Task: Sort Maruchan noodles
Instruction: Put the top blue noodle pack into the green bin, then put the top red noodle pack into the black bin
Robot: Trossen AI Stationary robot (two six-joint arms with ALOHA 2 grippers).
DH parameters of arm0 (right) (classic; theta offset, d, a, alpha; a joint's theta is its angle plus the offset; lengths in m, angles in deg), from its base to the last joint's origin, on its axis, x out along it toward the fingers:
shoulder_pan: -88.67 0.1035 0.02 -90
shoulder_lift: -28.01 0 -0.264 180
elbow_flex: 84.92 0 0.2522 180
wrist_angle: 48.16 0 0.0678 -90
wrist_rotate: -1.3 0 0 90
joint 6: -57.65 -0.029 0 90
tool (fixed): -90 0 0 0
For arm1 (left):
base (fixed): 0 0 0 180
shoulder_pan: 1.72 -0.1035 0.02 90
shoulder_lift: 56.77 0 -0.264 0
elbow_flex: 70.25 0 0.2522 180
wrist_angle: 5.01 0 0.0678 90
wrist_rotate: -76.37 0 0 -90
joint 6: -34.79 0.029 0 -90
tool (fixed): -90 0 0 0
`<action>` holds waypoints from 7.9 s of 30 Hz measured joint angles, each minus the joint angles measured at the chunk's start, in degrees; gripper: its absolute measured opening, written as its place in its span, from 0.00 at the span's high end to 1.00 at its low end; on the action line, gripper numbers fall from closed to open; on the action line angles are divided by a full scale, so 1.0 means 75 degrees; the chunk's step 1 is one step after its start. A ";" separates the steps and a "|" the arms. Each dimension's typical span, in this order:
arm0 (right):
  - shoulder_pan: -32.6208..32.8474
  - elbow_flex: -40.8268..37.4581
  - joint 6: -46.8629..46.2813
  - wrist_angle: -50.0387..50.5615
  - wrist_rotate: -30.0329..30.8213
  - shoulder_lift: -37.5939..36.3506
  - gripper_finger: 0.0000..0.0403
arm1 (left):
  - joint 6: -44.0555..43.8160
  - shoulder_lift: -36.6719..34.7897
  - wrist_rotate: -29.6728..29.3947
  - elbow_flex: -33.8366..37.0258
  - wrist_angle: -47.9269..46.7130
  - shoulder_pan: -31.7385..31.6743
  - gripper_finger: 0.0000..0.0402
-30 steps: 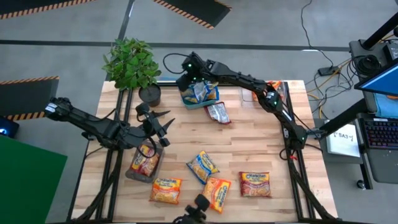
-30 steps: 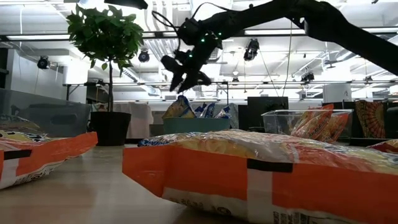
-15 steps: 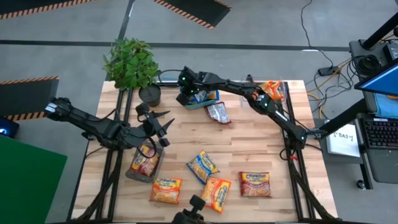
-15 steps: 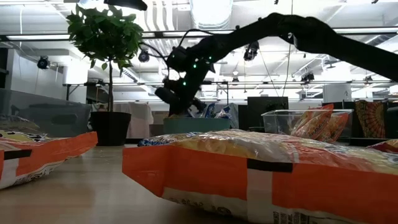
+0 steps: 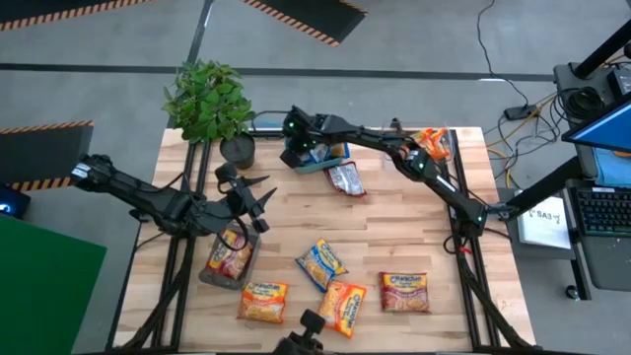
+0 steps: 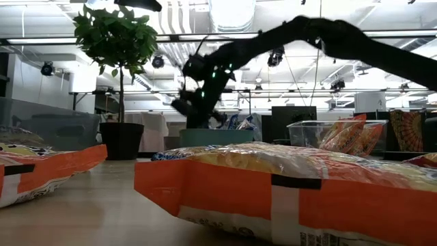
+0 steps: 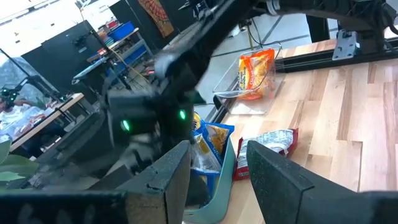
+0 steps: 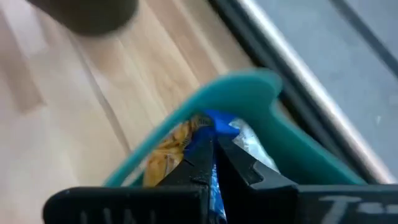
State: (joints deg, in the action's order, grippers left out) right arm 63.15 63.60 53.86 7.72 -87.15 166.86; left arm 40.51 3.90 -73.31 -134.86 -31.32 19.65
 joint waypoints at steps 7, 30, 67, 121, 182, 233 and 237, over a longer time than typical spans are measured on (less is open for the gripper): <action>0.0032 0.0029 0.0059 0.0780 -0.0004 -0.0914 0.98 | -0.0025 0.0000 0.0000 0.0000 -0.0003 0.0000 0.65; 0.2753 -0.6053 -0.0997 0.0580 0.0715 -0.5329 0.98 | -0.0223 0.0327 0.0314 -0.0002 0.0015 0.0005 0.65; 0.2324 -1.1926 0.0488 -0.6984 0.2615 -0.6482 0.39 | -0.2299 0.1087 0.0224 0.0000 0.0790 0.0259 0.65; 0.2575 -1.2391 -0.1901 -0.8122 -0.2468 -0.7645 0.97 | -0.1146 0.3767 0.2658 0.0006 0.3318 -0.0197 0.65; 0.2168 -1.2379 -0.1751 -0.6608 -0.2103 -1.0602 0.44 | -0.3299 0.3127 0.4868 -0.0394 0.0840 -0.0828 0.93; 0.2130 -1.2383 -0.0489 -0.6274 -0.1387 -1.1092 0.43 | -1.3959 0.3259 0.7589 -0.2521 -0.9394 0.0449 0.91; 0.2130 -1.2383 -0.0491 -0.6275 -0.1387 -1.1092 0.43 | -1.3946 0.3258 0.7076 -0.2309 -0.8376 0.0449 0.87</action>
State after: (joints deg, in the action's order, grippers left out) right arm 79.13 -29.27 50.17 -39.34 -97.56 83.67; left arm -64.09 28.33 -20.24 -152.18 -94.14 23.01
